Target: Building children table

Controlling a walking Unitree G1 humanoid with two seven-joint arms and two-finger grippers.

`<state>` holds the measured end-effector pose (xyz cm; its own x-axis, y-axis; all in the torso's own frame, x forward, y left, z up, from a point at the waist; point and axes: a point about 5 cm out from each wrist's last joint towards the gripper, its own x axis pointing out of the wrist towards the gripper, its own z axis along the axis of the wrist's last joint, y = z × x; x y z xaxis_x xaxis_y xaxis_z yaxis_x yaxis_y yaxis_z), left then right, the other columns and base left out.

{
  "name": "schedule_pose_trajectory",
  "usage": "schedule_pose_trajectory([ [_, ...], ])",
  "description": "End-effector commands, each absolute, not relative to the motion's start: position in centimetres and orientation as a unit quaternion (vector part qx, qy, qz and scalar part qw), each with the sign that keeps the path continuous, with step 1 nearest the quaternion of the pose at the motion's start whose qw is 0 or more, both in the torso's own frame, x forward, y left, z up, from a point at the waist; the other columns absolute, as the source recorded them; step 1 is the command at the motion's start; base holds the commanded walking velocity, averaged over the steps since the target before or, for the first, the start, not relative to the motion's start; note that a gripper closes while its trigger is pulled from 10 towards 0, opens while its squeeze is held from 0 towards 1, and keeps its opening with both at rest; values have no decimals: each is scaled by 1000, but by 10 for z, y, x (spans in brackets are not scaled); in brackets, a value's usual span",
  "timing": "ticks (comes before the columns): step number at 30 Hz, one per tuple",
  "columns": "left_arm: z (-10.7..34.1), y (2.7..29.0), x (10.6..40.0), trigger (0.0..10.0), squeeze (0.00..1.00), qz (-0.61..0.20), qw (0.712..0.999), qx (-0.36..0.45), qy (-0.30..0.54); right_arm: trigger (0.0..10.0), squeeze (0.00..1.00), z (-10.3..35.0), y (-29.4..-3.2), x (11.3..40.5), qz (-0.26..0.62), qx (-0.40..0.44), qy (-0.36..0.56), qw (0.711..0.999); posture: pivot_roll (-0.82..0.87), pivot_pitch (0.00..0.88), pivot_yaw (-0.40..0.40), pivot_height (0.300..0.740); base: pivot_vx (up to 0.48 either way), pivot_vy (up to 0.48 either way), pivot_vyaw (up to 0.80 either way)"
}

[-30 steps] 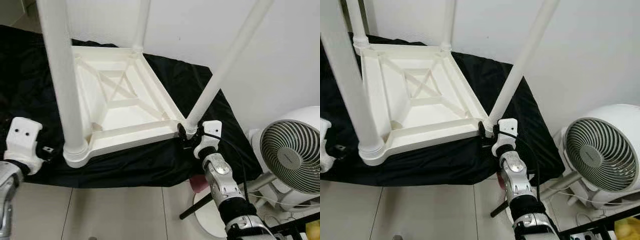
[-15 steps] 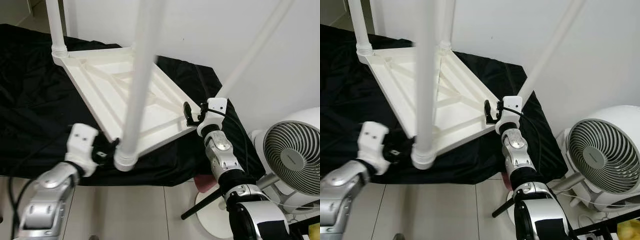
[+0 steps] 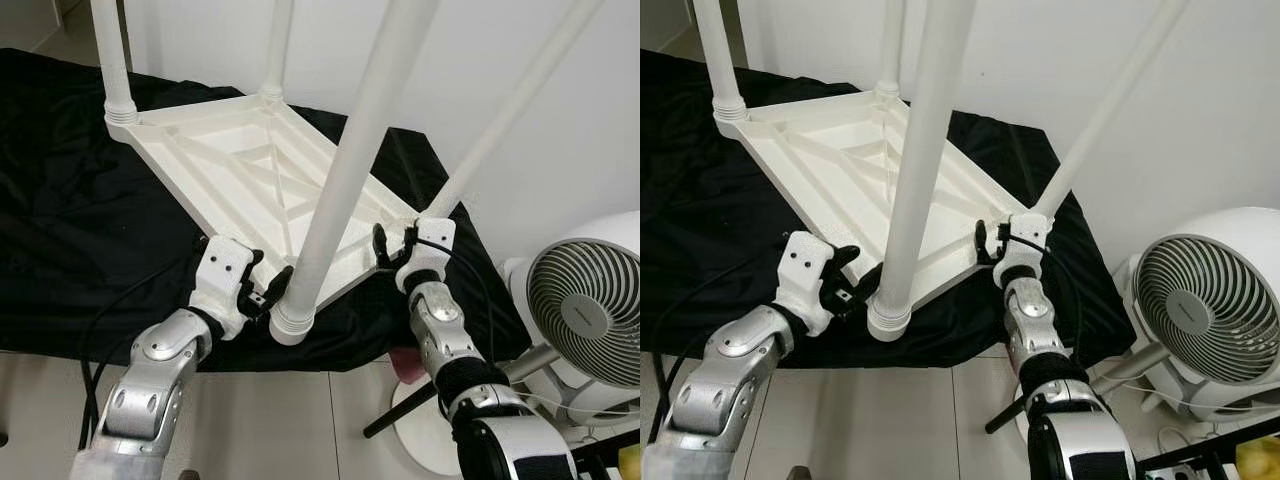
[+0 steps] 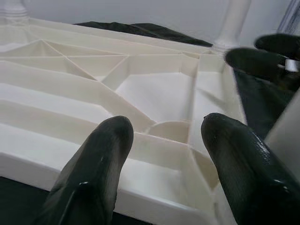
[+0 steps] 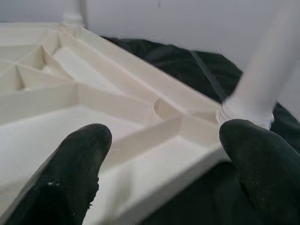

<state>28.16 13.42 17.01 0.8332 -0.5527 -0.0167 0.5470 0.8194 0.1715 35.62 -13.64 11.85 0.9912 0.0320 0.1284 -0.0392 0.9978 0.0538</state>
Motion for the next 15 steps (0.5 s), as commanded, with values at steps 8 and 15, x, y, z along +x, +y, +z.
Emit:
schedule_pose_trajectory([
  [8, 183, 144, 304, 10000, 0, -289, 948, 122, -44, 10000, 0, 88, -156, 339, -91, 57, -17, 994, 170, 56, -180, 740, 0, 0, 0],
  [15, 179, 142, 316, 10000, 0, -304, 937, 166, -36, 10000, 0, 91, -161, 346, -106, 85, -9, 991, 166, 60, -167, 740, 0, 0, 0],
])
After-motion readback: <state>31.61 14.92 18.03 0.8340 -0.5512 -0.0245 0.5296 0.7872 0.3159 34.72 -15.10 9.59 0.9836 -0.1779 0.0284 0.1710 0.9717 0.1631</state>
